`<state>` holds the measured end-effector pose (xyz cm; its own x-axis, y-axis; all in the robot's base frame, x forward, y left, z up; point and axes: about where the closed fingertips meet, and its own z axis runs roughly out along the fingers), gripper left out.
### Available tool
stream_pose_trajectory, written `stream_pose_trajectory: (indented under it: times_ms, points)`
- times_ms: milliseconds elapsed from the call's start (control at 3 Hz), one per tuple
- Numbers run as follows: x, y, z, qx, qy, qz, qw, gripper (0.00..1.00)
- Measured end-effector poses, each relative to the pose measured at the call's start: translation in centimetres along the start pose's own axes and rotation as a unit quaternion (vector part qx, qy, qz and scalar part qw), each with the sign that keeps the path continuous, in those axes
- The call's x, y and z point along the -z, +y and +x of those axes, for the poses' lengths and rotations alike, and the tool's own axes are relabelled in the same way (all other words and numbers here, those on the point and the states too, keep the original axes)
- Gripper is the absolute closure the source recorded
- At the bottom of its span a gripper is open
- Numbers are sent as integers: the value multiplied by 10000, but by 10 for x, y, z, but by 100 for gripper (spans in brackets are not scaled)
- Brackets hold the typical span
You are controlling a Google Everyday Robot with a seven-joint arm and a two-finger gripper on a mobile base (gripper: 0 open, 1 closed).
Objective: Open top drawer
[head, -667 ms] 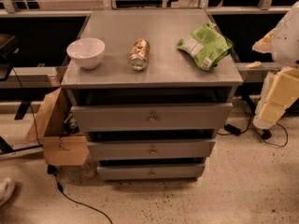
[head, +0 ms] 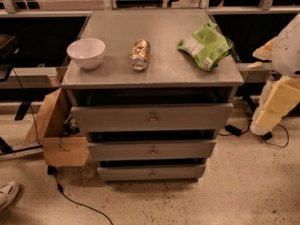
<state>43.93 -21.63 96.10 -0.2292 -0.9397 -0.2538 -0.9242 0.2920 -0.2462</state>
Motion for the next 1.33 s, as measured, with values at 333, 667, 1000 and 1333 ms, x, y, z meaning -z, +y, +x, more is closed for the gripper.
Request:
stream_pose_trajectory:
  times_ms: [333, 667, 1000, 1333]
  points:
    - [-56, 11, 7, -333, -506, -178, 9980, 0]
    - [-127, 32, -8, -744, -1023, -465, 9909, 0]
    - [-133, 21, -15, -782, -1153, -195, 9901, 0]
    - [-133, 21, -15, -782, -1154, -192, 9901, 0]
